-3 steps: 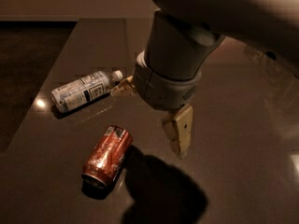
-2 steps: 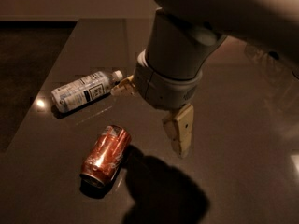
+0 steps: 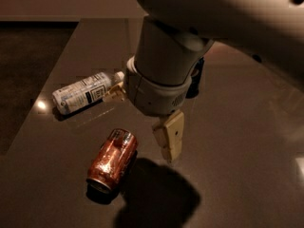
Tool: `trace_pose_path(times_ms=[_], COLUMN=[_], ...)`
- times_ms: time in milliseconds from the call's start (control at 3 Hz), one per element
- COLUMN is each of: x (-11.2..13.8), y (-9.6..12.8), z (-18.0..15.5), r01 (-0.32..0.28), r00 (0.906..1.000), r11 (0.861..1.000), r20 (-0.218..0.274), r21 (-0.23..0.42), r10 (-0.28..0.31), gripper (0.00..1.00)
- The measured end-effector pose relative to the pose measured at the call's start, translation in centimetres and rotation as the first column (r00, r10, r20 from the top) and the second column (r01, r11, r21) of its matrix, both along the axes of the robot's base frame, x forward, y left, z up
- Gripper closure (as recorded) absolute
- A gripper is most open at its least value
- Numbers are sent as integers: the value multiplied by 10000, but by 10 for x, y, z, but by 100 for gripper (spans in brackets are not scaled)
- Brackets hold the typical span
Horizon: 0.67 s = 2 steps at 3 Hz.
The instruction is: Place coke can upright
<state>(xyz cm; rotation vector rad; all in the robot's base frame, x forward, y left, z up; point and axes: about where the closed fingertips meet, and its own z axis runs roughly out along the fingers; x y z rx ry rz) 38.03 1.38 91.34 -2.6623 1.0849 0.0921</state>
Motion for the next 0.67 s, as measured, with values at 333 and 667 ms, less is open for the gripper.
trace_pose_path(times_ms=[333,667], x=[-4,-8], y=[21,40], z=[-24,-49], r01=[-412,-948], r00=[9977,9910], r11=[9990,9934], r20=[-553,-1010], r21=[-154,-648], r10=[403,879], gripper=[0,0])
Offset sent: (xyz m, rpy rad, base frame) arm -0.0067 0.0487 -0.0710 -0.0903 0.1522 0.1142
